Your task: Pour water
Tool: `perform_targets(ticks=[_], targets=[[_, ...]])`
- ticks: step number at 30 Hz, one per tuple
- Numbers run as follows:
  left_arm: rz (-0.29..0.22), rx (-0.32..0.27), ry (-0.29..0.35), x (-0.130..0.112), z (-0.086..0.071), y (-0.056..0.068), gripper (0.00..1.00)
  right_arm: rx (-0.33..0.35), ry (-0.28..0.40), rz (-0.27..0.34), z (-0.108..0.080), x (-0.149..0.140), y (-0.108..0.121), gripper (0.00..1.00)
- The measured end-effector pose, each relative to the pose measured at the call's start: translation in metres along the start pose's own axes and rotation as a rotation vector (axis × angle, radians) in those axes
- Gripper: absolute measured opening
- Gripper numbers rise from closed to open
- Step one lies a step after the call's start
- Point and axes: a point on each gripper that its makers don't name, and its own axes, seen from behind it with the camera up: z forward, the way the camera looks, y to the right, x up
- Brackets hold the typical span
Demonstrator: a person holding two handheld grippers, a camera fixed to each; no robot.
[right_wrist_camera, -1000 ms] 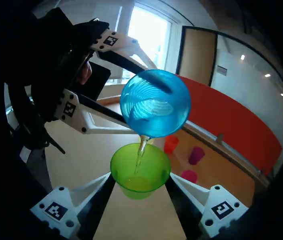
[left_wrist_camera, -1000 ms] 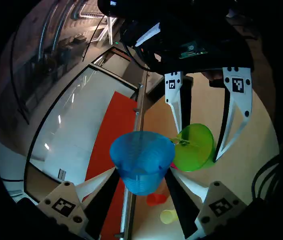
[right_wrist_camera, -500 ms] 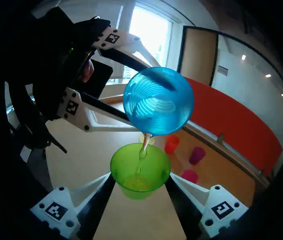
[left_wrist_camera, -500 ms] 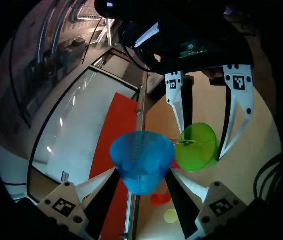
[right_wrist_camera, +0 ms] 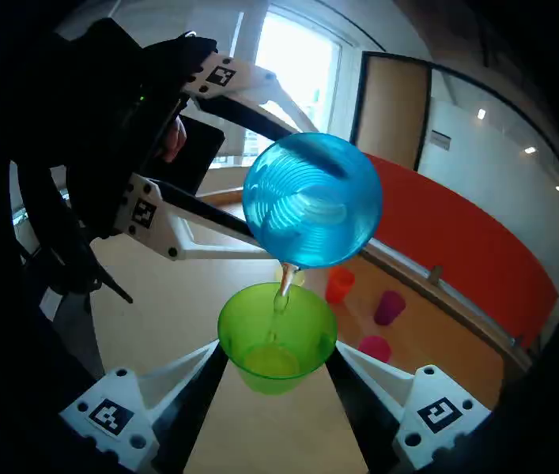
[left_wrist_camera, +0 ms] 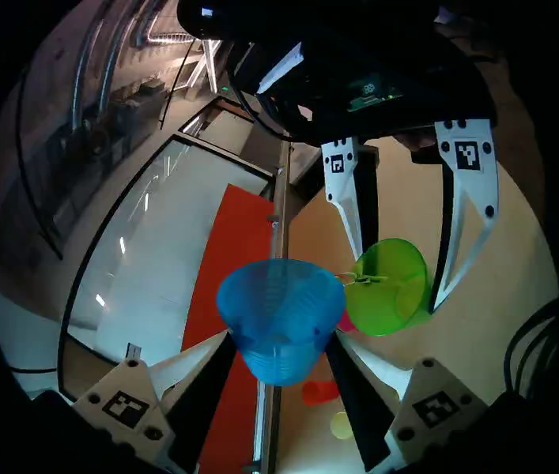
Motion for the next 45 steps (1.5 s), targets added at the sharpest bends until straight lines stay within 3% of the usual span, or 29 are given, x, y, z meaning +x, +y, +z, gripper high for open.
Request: perform_targets(ticks=[45], targets=[[0.089,0.030,0.000,0.0071,-0.0045,-0.0064,0.77,-0.009,0.010,0.000,-0.0065,-0.0015,-0.0009,0.88]])
